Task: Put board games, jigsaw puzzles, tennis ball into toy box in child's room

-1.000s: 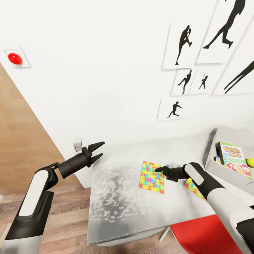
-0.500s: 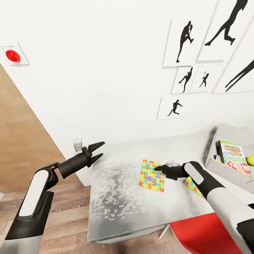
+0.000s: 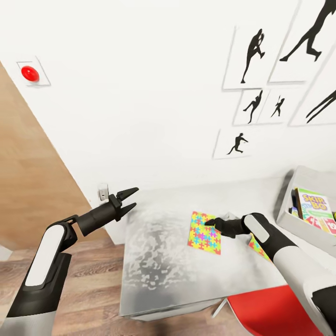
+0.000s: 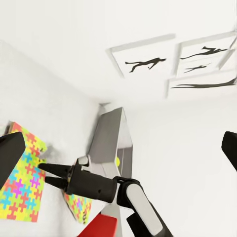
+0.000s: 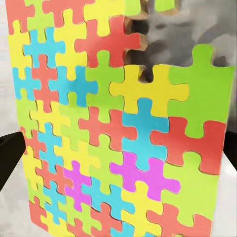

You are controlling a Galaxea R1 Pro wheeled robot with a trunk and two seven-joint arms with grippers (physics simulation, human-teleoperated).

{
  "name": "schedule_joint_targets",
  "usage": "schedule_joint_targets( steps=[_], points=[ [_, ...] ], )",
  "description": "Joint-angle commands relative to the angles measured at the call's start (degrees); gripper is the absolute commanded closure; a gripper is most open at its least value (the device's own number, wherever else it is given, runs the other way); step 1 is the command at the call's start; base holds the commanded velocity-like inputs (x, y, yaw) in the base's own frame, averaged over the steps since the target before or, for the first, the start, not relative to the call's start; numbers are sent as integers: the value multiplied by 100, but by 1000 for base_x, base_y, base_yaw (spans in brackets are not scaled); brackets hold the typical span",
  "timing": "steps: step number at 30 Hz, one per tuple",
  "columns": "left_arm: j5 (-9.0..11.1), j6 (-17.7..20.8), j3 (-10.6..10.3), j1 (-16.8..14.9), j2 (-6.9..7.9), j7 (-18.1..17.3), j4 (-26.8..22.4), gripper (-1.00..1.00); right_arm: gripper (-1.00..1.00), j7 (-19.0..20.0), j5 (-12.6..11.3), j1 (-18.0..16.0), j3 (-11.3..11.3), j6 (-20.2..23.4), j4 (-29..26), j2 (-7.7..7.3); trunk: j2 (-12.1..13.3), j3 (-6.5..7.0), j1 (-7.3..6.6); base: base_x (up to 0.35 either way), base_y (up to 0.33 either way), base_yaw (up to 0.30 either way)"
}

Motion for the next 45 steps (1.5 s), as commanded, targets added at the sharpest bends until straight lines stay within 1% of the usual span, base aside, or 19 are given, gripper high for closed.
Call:
schedule_joint_targets(
  steps=[1, 14, 18, 25, 33, 38, 41, 42, 45],
  points=[
    [59, 24, 4, -8, -2, 59, -2, -100, -100, 39, -34, 100, 28, 9, -5, -4, -8, -12, 78, 0, 0, 228],
    [59, 24, 3, -8, -2, 59, -2, -100, -100, 51, -51, 100, 28, 53, -6, -4, -8, -13, 78, 0, 0, 271],
    [59, 24, 5, -8, -2, 54, -2, -100, -100, 137, -52, 100, 28, 59, -6, -7, -8, -13, 78, 0, 0, 216],
    [59, 25, 7, -8, -2, 51, -2, -100, -100, 325, -42, 106, 28, 62, -6, -11, -8, -13, 78, 0, 0, 71],
    [59, 29, 8, -8, 1, 50, -2, -100, -100, 378, -42, 102, 25, 64, -6, -15, -8, -13, 78, 0, 0, 13],
    [59, 30, 8, -8, 2, 50, -2, -100, -100, 396, -51, 105, 21, 69, -6, -42, -8, -13, 78, 0, 0, 2],
    [59, 30, 8, -8, 1, 54, -2, -100, -100, 535, -56, 118, 22, 70, -6, -93, -8, -13, 78, 0, 0, 0],
    [59, 29, 8, -8, 1, 56, -2, -100, -100, 736, -53, 130, 23, 66, -6, -140, -8, -13, 78, 0, 0, 0],
    [59, 30, 8, -8, 1, 58, -2, -100, -100, 1029, -46, 146, 26, 46, -3, -210, -8, -13, 78, 0, 0, 0]
  ],
)
